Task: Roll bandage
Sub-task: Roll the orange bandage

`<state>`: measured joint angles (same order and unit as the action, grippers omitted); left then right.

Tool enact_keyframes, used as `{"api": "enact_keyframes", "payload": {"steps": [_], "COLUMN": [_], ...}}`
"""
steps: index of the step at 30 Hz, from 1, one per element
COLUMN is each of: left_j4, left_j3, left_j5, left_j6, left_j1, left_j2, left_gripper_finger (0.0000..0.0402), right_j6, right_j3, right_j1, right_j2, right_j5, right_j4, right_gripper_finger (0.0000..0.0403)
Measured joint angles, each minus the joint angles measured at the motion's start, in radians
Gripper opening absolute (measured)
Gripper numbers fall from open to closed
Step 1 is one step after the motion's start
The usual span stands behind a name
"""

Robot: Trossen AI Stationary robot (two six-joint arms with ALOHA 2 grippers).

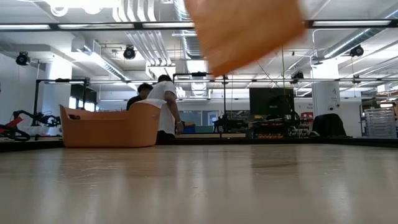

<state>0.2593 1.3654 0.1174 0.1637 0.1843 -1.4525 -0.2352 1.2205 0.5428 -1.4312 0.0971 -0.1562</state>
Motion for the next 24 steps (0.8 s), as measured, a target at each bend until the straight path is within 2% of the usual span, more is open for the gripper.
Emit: {"api": "enact_keyframes", "payload": {"steps": [4,7,16,20,24], "left_j4": [0.001,-0.034,-0.172,-0.18,-0.184], "left_j3": [-0.031,-0.057,-0.084,-0.085,-0.085], "left_j5": [0.0,-0.01,-0.318,-0.286,-0.21], "left_j6": [0.013,0.013,-0.001,-0.027,-0.056], "left_j1": [0.0,0.004,0.019,0.037,0.044], "left_j2": [0.0,0.0,0.001,-0.005,-0.03], "left_gripper_finger": [0.0315,0.0323,0.034,0.0347,0.0352], "right_j6": [0.008,-0.022,-0.143,-0.179,-0.172], "right_j3": [-0.007,-0.007,-0.01,-0.022,-0.027], "right_j1": [-0.002,-0.002,0.001,0.003,0.002], "right_j2": [0.0,0.004,0.057,0.085,0.096], "right_j5": [0.003,0.051,0.237,0.315,0.326], "right_j4": [0.018,0.016,-0.07,-0.078,-0.08], "right_gripper_finger": [0.0,0.0,0.0,0.0,0.0]}}
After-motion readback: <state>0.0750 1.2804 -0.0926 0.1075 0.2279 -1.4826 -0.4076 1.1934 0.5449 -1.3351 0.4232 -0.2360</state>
